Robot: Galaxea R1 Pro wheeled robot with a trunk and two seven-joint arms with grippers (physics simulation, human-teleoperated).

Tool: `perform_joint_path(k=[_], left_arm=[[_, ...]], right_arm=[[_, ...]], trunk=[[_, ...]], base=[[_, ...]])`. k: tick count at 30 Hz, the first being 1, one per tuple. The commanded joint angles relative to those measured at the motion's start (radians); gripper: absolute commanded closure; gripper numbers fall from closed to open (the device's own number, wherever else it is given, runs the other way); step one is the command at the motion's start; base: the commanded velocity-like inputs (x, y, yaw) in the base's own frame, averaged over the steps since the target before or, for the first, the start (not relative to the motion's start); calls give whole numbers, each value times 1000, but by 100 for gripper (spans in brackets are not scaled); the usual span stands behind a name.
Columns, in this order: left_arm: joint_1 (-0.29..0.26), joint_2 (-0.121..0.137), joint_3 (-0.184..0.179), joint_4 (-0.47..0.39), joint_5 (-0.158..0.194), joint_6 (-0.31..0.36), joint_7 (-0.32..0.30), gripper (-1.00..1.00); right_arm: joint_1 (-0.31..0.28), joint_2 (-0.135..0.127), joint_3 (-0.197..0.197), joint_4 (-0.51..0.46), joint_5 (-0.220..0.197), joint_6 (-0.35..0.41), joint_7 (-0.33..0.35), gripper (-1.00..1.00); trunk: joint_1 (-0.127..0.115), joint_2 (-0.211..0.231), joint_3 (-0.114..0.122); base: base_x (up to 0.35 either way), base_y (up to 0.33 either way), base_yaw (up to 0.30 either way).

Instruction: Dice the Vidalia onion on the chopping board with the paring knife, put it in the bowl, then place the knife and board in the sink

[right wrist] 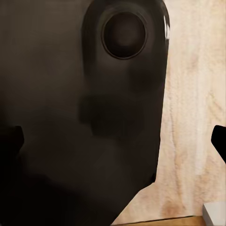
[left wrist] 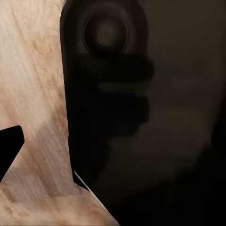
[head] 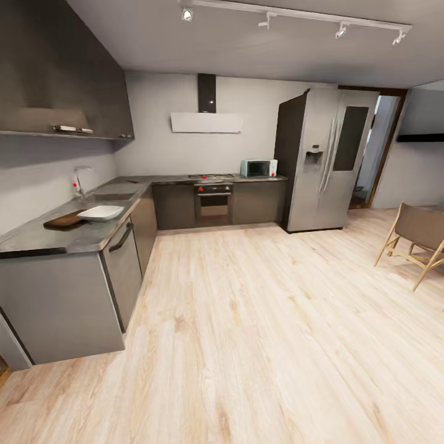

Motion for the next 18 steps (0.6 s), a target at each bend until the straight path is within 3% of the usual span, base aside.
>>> perform_joint_path(k=[1,5,10,14,18], left_arm=[[0,0,0,0,0,0,0,-100],[-2,-12,11,-2,2,-3,-3,-100],[-2,-13,13,-16,27,-28,-6,-100],[-2,-11,9,-31,50,-43,-11,-100],[-1,-8,7,-54,72,-22,-13,-100]], right_arm=[[0,0,0,0,0,0,0,-100],[-2,-1,2,1,12,-10,-3,-100],[-2,23,-3,-7,20,-7,-10,-100],[-2,3,-5,-2,11,-30,-12,-100],[-6,-10,1,-17,30,-52,-11,-100]], trunk=[[0,0,0],[0,0,0],[0,0,0],[0,0,0],[0,0,0]], base=[[0,0,0],[0,0,0],[0,0,0],[0,0,0],[0,0,0]])
